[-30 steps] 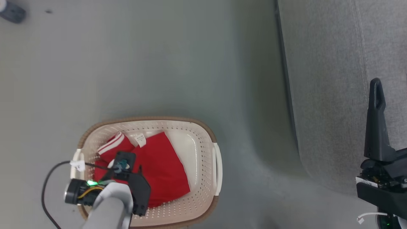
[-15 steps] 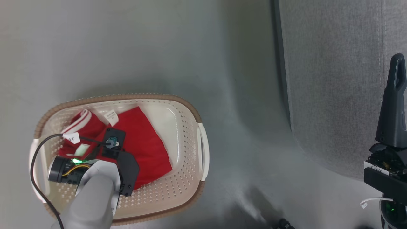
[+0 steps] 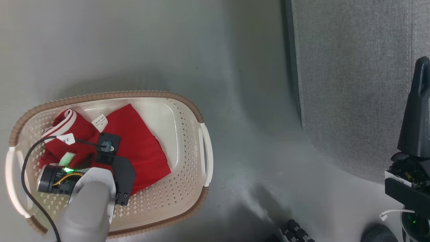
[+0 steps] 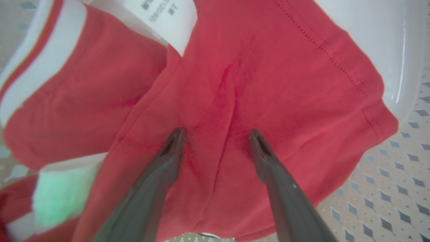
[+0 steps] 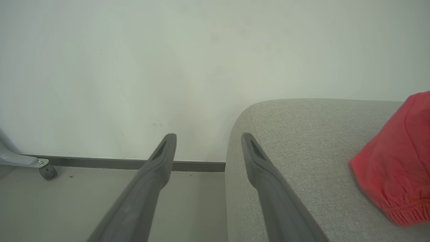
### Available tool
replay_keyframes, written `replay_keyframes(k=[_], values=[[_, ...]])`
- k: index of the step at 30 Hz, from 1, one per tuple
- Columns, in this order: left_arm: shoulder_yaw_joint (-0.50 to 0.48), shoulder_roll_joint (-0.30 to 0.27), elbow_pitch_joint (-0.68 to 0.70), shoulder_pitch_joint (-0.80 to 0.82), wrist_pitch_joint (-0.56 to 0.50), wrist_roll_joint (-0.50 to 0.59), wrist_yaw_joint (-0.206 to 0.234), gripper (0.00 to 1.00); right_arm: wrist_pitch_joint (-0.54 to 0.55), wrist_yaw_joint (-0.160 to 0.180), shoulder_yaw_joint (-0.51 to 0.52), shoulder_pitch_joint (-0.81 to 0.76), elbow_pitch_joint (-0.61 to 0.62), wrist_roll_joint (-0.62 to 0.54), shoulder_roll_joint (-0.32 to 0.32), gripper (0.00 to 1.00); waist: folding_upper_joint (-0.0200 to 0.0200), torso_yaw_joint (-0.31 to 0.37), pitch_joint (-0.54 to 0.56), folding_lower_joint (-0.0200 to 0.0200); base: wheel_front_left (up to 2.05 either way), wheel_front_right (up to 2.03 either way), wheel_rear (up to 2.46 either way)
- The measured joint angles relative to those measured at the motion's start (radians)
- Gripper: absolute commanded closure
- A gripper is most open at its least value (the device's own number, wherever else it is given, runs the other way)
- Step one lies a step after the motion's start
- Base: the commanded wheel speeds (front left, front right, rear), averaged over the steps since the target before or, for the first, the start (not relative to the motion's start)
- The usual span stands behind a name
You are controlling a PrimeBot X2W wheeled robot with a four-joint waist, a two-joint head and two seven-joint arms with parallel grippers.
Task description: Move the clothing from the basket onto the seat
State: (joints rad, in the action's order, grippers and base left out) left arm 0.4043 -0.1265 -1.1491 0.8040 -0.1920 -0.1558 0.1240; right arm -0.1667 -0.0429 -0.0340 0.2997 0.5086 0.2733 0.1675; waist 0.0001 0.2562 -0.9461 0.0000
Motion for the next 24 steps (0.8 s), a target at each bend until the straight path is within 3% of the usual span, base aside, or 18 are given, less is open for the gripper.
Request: replay_keyframes(k=[2,3,5,6,17,24], values=[[0.0,0.001,-0.011,0.011,-0.002,0.001,0.0,0.0,-0.002,0.0,0.001,0.0,0.002,-0.001,0.0,0.0,0.0,0.002,-0.008,0.0,0.0,0.0,0.0],[0.0,0.0,-0.014,0.014,-0.001,0.001,0.0,0.28,-0.003,0.0,0.0,0.001,0.0,-0.001,0.0,0.0,0.0,0.002,-0.012,0.0,0.0,0.0,0.0],[0.001,0.001,-0.024,0.015,-0.001,0.001,0.0,0.93,-0.003,0.0,0.0,0.001,-0.001,-0.001,0.0,0.0,0.0,0.003,-0.015,0.0001,0.0,0.0,0.0],[0.001,0.001,-0.03,0.015,0.0,0.001,0.0,1.0,-0.003,0.0,0.0,0.003,-0.001,-0.002,0.0,0.0,-0.0001,0.003,-0.016,0.0,0.0,0.0,0.0],[0.0,0.005,-0.075,0.034,0.032,0.0,-0.002,1.0,-0.014,0.0,-0.006,0.025,-0.027,-0.003,0.0,0.0,-0.0001,-0.005,-0.008,0.0,0.0,0.0,0.0],[-0.011,0.012,-0.086,0.034,0.076,-0.01,-0.025,1.0,-0.022,-0.001,-0.009,0.043,-0.063,-0.003,0.001,0.0,-0.0002,-0.014,0.014,-0.0001,0.0,0.0,0.0]])
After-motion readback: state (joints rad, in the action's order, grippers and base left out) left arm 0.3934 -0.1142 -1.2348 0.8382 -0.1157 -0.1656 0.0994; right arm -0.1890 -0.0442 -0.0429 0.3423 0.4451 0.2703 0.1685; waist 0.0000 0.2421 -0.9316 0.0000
